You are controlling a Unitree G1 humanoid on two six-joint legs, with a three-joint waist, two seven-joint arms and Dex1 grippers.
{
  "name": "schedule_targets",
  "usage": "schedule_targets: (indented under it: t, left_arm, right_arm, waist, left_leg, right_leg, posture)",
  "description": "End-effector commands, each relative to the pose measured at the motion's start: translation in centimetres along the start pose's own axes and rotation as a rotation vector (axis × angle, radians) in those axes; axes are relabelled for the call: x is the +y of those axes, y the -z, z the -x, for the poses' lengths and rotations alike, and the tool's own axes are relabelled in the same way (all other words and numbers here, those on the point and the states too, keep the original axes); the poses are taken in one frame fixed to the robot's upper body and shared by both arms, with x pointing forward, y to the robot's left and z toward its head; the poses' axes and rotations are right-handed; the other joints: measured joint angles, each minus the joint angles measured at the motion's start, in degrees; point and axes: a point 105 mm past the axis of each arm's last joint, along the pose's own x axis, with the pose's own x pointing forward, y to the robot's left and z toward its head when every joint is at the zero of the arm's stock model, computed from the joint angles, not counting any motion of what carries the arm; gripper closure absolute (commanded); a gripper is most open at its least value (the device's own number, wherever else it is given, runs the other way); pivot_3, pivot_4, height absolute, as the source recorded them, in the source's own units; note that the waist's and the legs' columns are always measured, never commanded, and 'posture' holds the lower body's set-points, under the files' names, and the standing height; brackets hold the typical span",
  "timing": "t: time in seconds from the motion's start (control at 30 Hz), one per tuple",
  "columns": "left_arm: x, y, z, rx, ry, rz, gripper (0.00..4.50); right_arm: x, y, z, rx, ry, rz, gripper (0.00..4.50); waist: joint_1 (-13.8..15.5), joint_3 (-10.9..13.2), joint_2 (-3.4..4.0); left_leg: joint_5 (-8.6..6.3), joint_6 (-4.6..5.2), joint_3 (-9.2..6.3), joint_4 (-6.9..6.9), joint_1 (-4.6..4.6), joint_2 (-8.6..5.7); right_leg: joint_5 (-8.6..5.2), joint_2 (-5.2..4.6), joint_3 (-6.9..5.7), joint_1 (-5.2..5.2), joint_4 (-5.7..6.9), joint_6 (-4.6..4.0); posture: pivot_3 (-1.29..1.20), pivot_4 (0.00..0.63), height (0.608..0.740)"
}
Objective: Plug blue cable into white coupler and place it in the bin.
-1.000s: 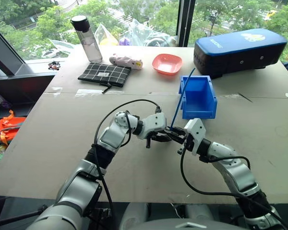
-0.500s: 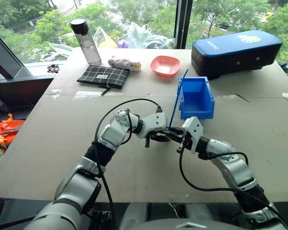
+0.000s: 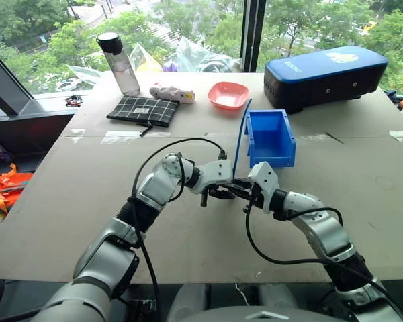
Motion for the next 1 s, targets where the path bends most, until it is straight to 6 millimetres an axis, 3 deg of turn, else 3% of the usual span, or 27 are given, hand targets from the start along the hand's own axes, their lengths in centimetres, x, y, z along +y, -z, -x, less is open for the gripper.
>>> schedule_targets:
  t: [0.03, 0.13, 0.4, 0.53, 0.73, 1.0]
  left_arm:
    - [0.8, -3.4, 0.4, -0.065, -0.037, -0.124, 3.79]
    - [0.9, -3.1, 0.4, -0.064, -0.044, -0.106, 3.79]
    - [1.0, -2.5, 0.5, -0.058, -0.067, -0.09, 3.79]
    - [1.1, -2.3, 0.6, -0.058, -0.076, -0.09, 3.79]
    - [1.3, -2.2, 0.5, -0.064, -0.095, -0.096, 3.79]
    - [1.4, -2.6, 0.2, -0.091, -0.096, -0.087, 3.79]
  right_arm:
    - [2.3, 12.0, 1.4, 0.412, -0.011, -0.268, 4.5]
    - [2.5, 12.9, 1.3, 0.402, -0.007, -0.277, 4.5]
    - [2.4, 14.7, 1.7, 0.414, -0.026, -0.244, 4.5]
    - [2.0, 13.8, 1.9, 0.388, -0.029, -0.235, 4.5]
    - [1.3, 10.9, 1.8, 0.29, -0.022, -0.203, 4.5]
    - [1.2, 9.5, 1.6, 0.25, -0.026, -0.192, 4.5]
  waist:
    - [0.0, 0.0, -0.01]
    - [-0.1, -0.1, -0.02]
    - [-0.6, -0.6, 0.15]
    - [-0.6, -0.6, 0.2]
    - [-0.3, -0.5, 0.42]
    - [0.3, -0.2, 0.49]
  left_leg:
    - [0.0, 0.0, 0.0, -0.06, 0.13, 0.01]
    - [0.0, 0.0, 0.17, -0.48, 0.74, 0.02]
    - [0.0, 0.0, 0.14, -0.54, 0.84, 0.11]
    - [0.0, 0.0, 0.1, -0.54, 0.84, 0.12]
    - [0.0, 0.0, 0.0, -0.55, 0.79, 0.1]
    - [0.0, 0.0, -0.02, -0.55, 0.65, 0.04]
  right_leg:
    - [-0.01, 0.01, 0.01, 0.11, 0.0, -0.01]
    - [-0.17, 0.01, 0.24, 0.39, -0.01, 0.12]
    - [-0.21, 0.12, 0.25, 0.4, -0.01, 0.14]
    - [-0.22, 0.13, 0.25, 0.4, -0.01, 0.13]
    - [-0.23, 0.11, 0.25, 0.4, -0.05, 0.13]
    - [-0.23, 0.03, 0.24, 0.38, -0.22, 0.13]
  posture:
    - [0.0, 0.15, 0.736]
    - [0.0, 0.15, 0.736]
    - [0.0, 0.15, 0.736]
    - [0.0, 0.15, 0.736]
    - [0.0, 0.15, 0.736]
    - [0.0, 0.15, 0.736]
